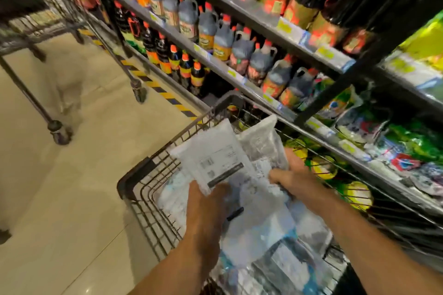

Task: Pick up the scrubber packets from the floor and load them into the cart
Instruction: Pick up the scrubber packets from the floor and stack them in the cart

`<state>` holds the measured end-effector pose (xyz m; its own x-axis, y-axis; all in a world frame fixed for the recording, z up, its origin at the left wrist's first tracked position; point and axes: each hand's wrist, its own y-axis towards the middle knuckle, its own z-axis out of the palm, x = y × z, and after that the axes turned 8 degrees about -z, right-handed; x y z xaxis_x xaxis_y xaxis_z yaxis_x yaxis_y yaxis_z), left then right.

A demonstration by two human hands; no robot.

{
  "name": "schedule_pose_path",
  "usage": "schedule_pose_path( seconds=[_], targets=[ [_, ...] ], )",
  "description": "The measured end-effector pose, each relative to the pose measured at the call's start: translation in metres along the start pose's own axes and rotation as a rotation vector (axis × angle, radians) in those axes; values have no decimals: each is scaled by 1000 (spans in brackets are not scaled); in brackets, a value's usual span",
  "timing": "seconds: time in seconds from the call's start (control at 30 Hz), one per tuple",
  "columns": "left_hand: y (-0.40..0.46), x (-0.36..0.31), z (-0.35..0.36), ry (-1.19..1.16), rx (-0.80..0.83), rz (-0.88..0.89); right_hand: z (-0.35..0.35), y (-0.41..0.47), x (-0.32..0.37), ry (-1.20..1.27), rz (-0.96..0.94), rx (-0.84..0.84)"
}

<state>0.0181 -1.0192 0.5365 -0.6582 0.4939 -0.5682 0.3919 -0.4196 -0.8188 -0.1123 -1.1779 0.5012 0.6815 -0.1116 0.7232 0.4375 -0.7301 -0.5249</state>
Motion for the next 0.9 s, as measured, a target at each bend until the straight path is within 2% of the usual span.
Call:
schedule_pose_path(
  seconds=[0.1, 0.23, 0.3, 0.4, 0.53, 0.67, 0.9],
  targets=[
    [28, 0, 10, -11, -18, -2, 18, 39, -9, -159, -19, 7],
    [62, 9, 9, -200, -185, -206, 31, 78, -6, -105, -46, 38],
    [81, 17, 9, -232, -184, -321, 34, 91, -8, -168, -60, 56],
    [108, 25, 9, -208, -180, -367, 39, 108, -13, -220, -42, 31],
    [116, 21, 11, -252, -219, -372, 47, 116, -19, -398, -29, -3],
    [126, 35, 13, -227, -287, -294, 61, 115, -23, -651, -34, -93],
    [121, 49, 13, -128, -287, -221, 77, 107, -52, -964, -279, -281]
  ],
)
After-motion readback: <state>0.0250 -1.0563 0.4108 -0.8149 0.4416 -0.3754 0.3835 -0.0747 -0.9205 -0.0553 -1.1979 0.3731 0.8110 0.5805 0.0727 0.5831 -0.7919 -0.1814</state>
